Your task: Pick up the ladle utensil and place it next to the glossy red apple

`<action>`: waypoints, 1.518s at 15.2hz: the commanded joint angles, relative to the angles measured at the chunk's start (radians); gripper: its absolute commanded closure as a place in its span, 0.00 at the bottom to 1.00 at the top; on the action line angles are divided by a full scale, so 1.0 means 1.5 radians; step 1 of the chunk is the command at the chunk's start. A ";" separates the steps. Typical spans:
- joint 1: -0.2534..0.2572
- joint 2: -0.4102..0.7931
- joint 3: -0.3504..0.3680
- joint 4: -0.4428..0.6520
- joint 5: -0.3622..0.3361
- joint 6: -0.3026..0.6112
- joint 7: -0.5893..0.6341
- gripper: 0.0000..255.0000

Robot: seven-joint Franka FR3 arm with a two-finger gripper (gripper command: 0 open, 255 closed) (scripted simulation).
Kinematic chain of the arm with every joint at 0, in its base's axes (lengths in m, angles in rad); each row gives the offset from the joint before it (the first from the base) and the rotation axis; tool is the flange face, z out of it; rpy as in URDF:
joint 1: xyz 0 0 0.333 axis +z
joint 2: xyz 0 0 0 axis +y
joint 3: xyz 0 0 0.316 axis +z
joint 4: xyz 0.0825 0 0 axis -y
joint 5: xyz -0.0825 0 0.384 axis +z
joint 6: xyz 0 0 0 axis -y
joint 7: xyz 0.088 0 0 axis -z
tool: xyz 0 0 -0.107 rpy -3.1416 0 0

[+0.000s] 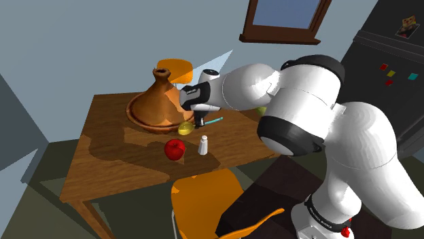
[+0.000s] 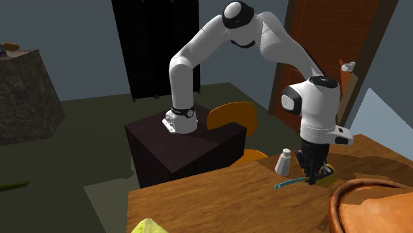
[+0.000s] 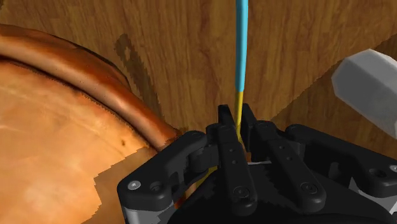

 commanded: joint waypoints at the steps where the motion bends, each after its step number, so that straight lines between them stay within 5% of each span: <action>1: -0.011 0.012 0.014 0.003 0.013 0.009 -0.008 1.00; 8: -0.043 0.053 0.060 0.018 0.055 0.040 -0.032 1.00; 16: -0.043 0.053 0.060 0.018 0.055 0.040 -0.032 1.00; 17: -0.043 0.052 0.060 0.017 0.055 0.040 -0.032 0.00; 23: -0.030 0.036 0.045 0.007 0.042 0.033 -0.026 0.00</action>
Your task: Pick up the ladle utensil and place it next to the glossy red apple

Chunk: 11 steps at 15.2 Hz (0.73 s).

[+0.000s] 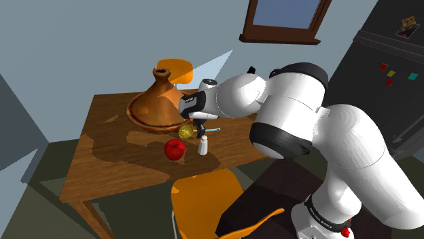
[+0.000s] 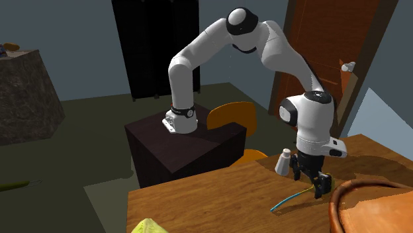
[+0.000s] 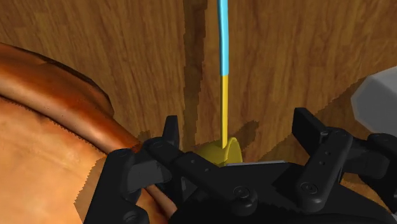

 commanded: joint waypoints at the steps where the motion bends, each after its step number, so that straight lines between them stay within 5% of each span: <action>1: 0.019 -0.024 -0.023 -0.015 -0.020 -0.012 0.009 0.00; 3: 0.044 -0.053 -0.054 -0.032 -0.046 -0.027 0.021 0.00; 11: 0.044 -0.053 -0.054 -0.032 -0.045 -0.027 0.021 0.00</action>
